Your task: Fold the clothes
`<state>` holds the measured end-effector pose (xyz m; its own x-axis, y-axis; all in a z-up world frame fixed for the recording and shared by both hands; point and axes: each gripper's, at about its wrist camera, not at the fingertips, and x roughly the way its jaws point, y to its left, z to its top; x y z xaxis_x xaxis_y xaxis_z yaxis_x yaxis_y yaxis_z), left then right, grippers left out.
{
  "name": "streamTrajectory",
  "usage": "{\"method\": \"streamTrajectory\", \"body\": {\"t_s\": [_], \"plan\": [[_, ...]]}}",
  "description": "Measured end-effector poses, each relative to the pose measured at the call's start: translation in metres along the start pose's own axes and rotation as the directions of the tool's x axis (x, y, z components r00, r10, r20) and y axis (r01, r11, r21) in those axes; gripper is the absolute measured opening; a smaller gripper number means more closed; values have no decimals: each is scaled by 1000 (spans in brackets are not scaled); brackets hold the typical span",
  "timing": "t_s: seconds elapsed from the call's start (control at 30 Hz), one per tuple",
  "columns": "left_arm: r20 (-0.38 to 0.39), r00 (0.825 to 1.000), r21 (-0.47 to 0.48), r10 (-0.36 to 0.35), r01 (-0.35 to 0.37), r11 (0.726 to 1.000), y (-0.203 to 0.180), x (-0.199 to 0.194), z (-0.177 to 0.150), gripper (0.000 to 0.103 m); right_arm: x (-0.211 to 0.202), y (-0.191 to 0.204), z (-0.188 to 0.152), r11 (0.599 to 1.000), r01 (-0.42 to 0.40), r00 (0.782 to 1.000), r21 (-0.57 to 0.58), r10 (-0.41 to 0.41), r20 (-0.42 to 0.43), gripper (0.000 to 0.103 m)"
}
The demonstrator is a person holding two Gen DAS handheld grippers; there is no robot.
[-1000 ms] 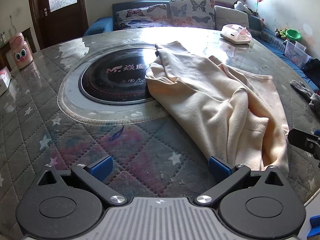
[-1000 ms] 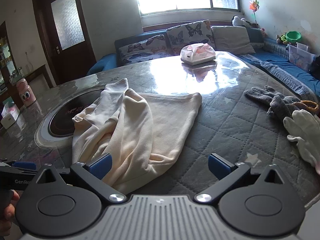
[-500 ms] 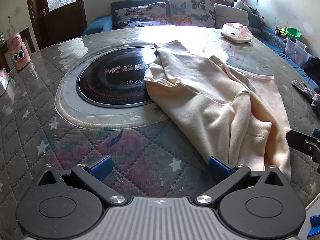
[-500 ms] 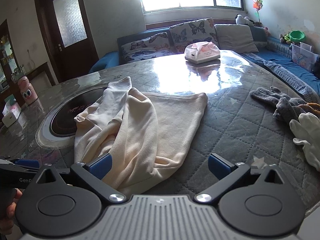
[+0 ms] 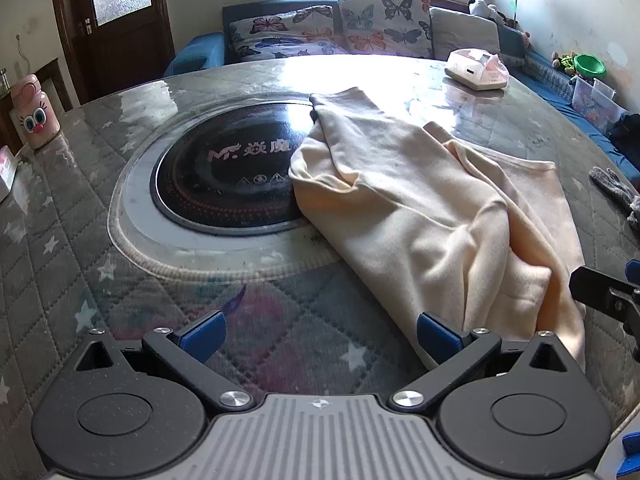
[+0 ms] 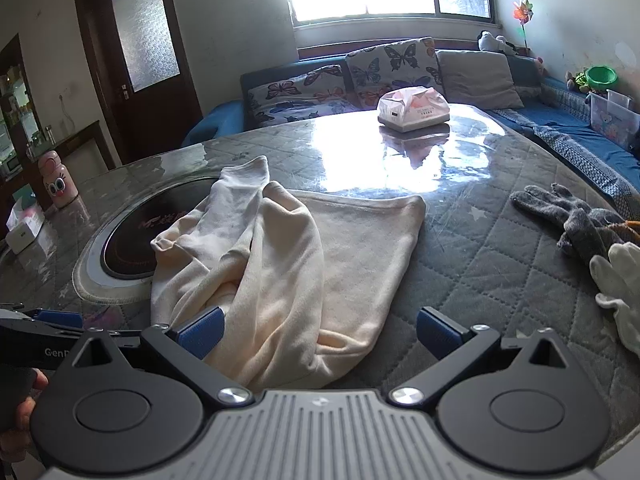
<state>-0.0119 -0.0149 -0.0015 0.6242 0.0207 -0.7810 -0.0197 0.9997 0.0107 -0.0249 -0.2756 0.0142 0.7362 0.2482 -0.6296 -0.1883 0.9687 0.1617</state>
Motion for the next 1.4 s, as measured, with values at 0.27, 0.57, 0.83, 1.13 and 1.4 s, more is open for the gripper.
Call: {"method": "streamTrajectory", "body": {"t_s": [0.27, 0.57, 0.83, 1.13, 1.4], "plan": [[19, 1000, 15, 13, -13, 1000, -1, 4, 15, 103, 10, 0, 9, 1000, -4, 1000, -5, 4, 6, 103], [30, 999, 21, 20, -21, 1000, -3, 14, 34, 103, 37, -9, 33, 998, -52, 999, 31, 52, -3, 102], [37, 999, 37, 19, -20, 999, -5, 24, 47, 103, 63, -9, 53, 998, -67, 998, -8, 66, -18, 85], [40, 999, 51, 15, -17, 999, -8, 35, 61, 103, 96, -8, 62, 993, -113, 991, -16, 111, -78, 54], [40, 999, 51, 13, -15, 999, -10, 46, 73, 103, 113, -5, 59, 989, -142, 986, -43, 137, -98, 17]]}}
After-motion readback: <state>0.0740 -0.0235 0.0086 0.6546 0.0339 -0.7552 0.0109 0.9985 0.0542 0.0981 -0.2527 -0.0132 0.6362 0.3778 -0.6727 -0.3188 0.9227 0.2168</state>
